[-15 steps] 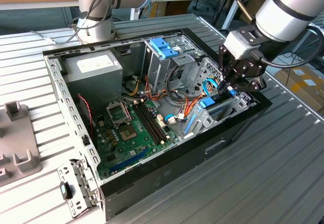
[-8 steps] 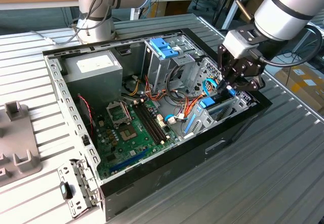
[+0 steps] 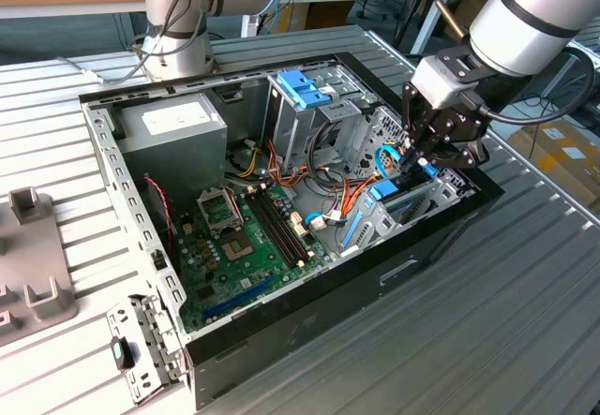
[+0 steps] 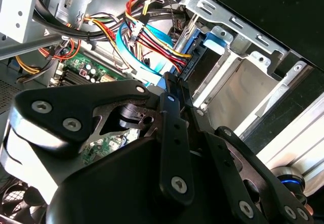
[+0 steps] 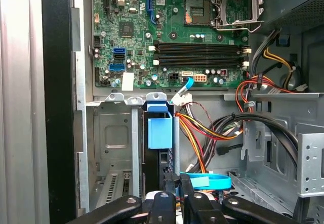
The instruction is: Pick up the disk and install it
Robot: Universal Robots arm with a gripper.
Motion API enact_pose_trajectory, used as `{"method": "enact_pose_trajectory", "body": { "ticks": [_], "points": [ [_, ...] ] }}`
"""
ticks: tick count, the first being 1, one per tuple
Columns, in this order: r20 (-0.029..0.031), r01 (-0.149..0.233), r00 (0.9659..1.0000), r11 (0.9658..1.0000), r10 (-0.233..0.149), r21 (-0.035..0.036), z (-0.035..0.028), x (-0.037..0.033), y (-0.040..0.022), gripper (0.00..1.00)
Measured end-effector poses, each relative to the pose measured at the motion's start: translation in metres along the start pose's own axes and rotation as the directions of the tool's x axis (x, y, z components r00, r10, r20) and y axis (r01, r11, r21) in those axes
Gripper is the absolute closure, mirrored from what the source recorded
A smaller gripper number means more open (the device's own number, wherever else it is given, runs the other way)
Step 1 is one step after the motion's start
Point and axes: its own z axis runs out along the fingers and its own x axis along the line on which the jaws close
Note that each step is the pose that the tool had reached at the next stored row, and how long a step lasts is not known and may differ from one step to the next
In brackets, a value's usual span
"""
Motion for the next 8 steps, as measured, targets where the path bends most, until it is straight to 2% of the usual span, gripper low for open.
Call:
{"method": "enact_pose_trajectory", "body": {
  "ticks": [8],
  "points": [
    [0.0001, 0.0, 1.0, 1.0, 0.0, 0.0, 0.0019, 0.0003, 0.0001, 0.84]
  ]
}}
